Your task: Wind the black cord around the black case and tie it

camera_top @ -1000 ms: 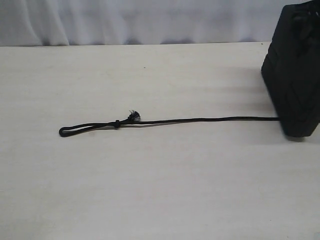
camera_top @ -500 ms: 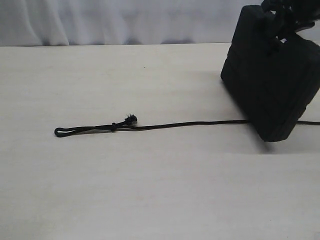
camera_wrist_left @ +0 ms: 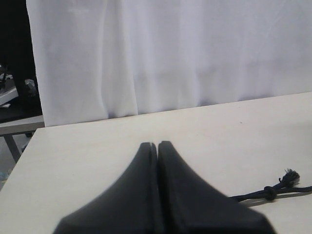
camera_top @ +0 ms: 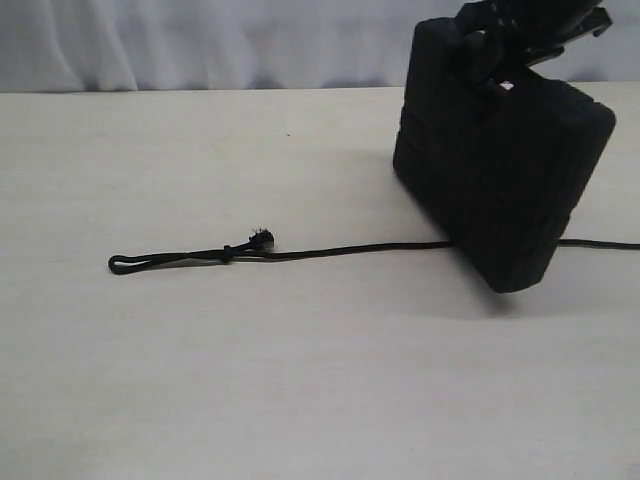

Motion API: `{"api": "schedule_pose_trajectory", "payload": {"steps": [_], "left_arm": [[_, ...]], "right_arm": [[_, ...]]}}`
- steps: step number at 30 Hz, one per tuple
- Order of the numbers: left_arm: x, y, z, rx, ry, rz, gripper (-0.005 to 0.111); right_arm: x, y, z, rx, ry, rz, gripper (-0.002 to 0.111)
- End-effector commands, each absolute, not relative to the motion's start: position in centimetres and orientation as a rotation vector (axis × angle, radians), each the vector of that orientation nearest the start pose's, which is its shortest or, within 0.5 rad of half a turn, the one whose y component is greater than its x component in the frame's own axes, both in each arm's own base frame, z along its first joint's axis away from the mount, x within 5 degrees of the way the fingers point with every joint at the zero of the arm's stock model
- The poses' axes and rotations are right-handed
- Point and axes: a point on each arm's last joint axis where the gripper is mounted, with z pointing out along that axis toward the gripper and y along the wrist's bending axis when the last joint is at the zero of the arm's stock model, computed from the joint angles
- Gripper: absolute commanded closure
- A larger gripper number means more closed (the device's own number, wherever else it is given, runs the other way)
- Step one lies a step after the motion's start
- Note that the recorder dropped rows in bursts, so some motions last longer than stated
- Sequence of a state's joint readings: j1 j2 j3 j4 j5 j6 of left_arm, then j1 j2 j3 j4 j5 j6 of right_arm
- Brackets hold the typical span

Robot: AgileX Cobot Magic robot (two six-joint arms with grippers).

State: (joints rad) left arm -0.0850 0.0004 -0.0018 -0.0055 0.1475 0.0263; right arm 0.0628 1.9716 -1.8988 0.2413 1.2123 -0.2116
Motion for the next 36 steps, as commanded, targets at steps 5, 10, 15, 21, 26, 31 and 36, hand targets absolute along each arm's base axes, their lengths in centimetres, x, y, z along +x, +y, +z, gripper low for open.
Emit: {"api": "schedule_pose_trajectory", "payload": {"steps": [5, 10, 15, 21, 26, 31, 36], "left_arm": [[5.6, -0.5, 20.0, 0.086, 1.628, -0.065, 0.107], [5.6, -0.5, 20.0, 0.086, 1.628, -0.065, 0.107], [5.6, -0.5, 20.0, 0.086, 1.628, -0.065, 0.107], [5.6, -0.5, 20.0, 0.086, 1.632, -0.065, 0.107], [5.6, -0.5, 20.0, 0.086, 1.632, -0.065, 0.107], [5.6, -0.5, 20.0, 0.086, 1.632, -0.065, 0.107], [5.6, -0.5, 20.0, 0.086, 1.632, -0.065, 0.107]], "right_arm": [[41.5, 6.1, 33.5, -0.173, 2.589, 0.157, 0.104], [40.4, 6.8, 32.0, -0.15, 2.56, 0.174, 0.104], [39.7, 6.7, 29.7, -0.148, 2.639, 0.173, 0.104], [39.5, 6.6, 29.0, -0.152, 2.662, 0.162, 0.104], [39.4, 6.5, 29.1, -0.157, 2.665, 0.152, 0.102], [39.4, 6.5, 29.1, -0.163, 2.663, 0.138, 0.082], [39.5, 6.4, 29.3, -0.168, 2.656, 0.125, 0.074]]}}
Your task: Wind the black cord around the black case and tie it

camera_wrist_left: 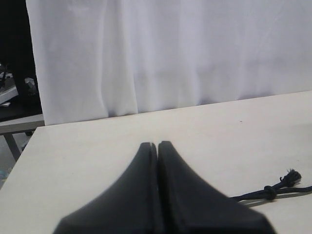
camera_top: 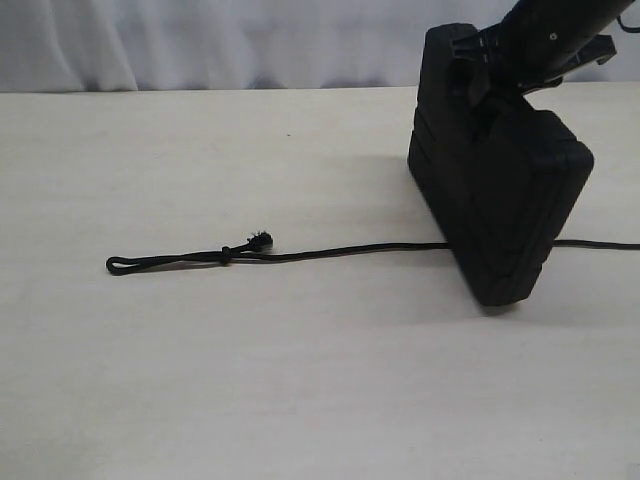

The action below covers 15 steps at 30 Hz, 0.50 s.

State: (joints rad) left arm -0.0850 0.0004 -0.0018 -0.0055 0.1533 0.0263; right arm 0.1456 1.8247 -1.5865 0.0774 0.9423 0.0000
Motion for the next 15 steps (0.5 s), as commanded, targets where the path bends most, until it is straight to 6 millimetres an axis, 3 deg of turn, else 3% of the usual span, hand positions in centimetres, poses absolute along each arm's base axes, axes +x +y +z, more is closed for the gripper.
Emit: {"api": "schedule_pose_trajectory", "payload": {"steps": [1, 8, 15], "left_arm": [[5.6, -0.5, 20.0, 0.086, 1.632, -0.065, 0.107], [5.6, -0.5, 20.0, 0.086, 1.632, -0.065, 0.107], [5.6, -0.5, 20.0, 0.086, 1.632, -0.065, 0.107]], "right_arm": [[39.5, 6.4, 29.5, -0.168, 2.652, 0.126, 0.074], [39.9, 6.5, 31.1, -0.168, 2.612, 0.129, 0.074], [39.8, 6.3, 31.0, -0.18, 2.622, 0.098, 0.074]]}}
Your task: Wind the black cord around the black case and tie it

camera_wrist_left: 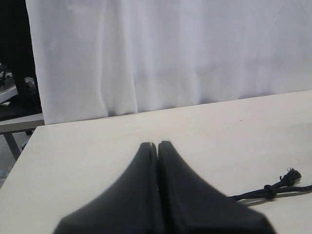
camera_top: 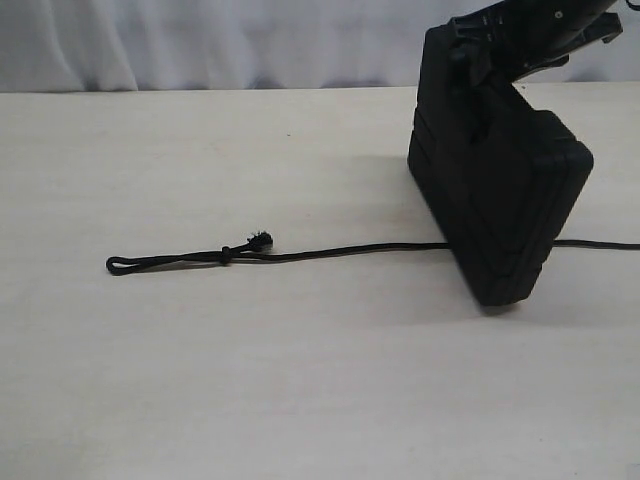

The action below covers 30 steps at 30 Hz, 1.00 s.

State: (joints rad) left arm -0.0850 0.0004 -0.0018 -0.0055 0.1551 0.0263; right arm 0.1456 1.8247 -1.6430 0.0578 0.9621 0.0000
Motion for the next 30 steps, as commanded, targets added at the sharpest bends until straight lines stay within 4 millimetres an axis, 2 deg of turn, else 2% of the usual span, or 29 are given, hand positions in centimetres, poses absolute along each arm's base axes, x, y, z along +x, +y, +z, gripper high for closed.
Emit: {"api": "schedule_pose_trajectory", "payload": {"steps": [1, 17, 24, 30], "left_arm": [[5.6, -0.54, 19.95, 0.086, 1.632, -0.065, 0.107], [5.6, -0.54, 19.93, 0.086, 1.634, -0.065, 0.107], [5.6, -0.54, 19.93, 0.086, 1.634, -0.065, 0.107], [5.6, -0.54, 19.93, 0.086, 1.634, -0.065, 0.107]], "right_arm": [[39.81, 6.25, 31.03, -0.181, 2.622, 0.094, 0.074], [39.86, 6.26, 31.06, -0.181, 2.615, 0.095, 0.074], [39.68, 5.61, 30.91, -0.236, 2.641, -0.016, 0.074], [39.65, 5.75, 30.91, -0.243, 2.641, -0.019, 0.074]]}}
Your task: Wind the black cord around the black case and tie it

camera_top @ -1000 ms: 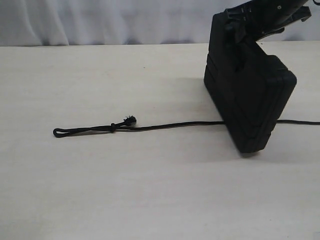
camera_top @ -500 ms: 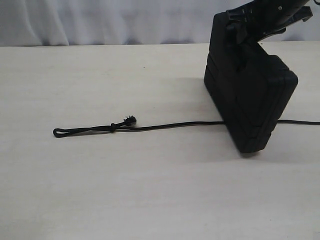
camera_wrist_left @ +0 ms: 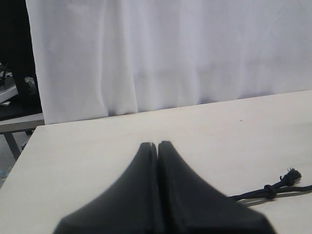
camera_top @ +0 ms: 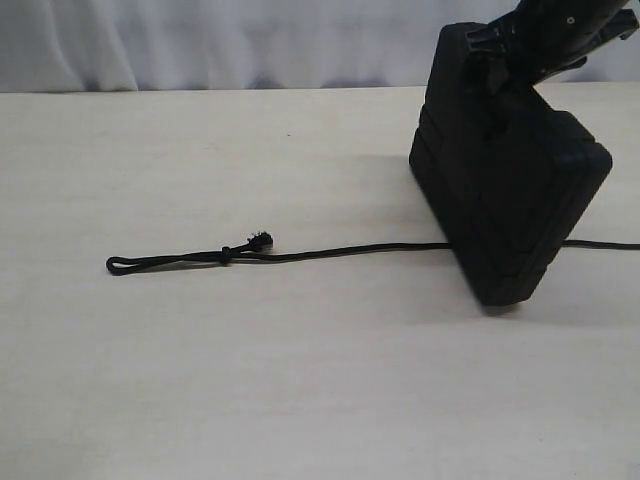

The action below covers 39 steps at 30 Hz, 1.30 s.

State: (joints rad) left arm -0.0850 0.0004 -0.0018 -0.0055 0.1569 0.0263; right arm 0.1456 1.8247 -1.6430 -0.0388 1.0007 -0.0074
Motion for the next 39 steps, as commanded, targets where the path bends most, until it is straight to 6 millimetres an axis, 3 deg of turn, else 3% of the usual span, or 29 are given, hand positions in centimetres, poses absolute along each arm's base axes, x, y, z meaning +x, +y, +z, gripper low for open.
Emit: {"api": "schedule_pose_trajectory", "payload": {"steps": [1, 9, 16, 19, 20, 22, 25, 28, 31, 32, 34, 36, 39], "left_arm": [[5.6, -0.5, 19.9, 0.086, 1.634, -0.065, 0.107], [5.6, -0.6, 20.1, 0.039, 1.617, -0.122, 0.107], [5.1, -0.1, 23.6, -0.111, 1.23, -0.249, 0.107], [4.9, -0.1, 24.2, -0.155, 1.147, -0.324, 0.107], [4.7, -0.1, 24.9, -0.156, 1.135, -0.339, 0.107], [4.1, -0.3, 28.2, -0.129, 1.153, -0.342, 0.107], [5.3, -0.5, 32.2, -0.094, 1.324, -0.279, 0.107], [8.4, -0.8, 35.9, -0.044, 1.575, -0.186, 0.107], [14.9, -2.2, 37.0, 0.127, 1.992, -0.167, 0.107], [17.8, -3.4, 36.1, 0.294, 2.151, -0.221, 0.107], [20.8, -4.9, 34.5, 0.533, 2.271, -0.326, 0.107], [24.3, -6.6, 30.9, 0.82, 2.28, -0.471, 0.107], [27.0, -7.9, 27.6, 0.921, 2.248, -0.616, 0.104]], "right_arm": [[39.7, 5.7, 30.9, -0.249, 2.64, -0.02, 0.074], [39.7, 5.8, 31.1, -0.248, 2.632, -0.017, 0.074], [39.7, 5.8, 31.1, -0.248, 2.647, -0.018, 0.074], [39.6, 5.8, 31.1, -0.248, 2.649, -0.019, 0.074], [39.6, 5.8, 31.1, -0.248, 2.649, -0.019, 0.074], [39.6, 5.7, 31.1, -0.249, 2.655, -0.019, 0.074], [39.6, 5.7, 31.0, -0.249, 2.659, -0.02, 0.074], [39.5, 5.7, 31.0, -0.249, 2.661, -0.02, 0.074], [39.5, 5.7, 31.0, -0.25, 2.669, -0.021, 0.074], [39.5, 5.7, 31.0, -0.25, 2.672, -0.021, 0.074], [39.4, 5.7, 31.0, -0.25, 2.674, -0.021, 0.074], [39.4, 5.7, 31.0, -0.25, 2.674, -0.021, 0.074], [39.4, 5.7, 31.0, -0.25, 2.674, -0.021, 0.074]]}}
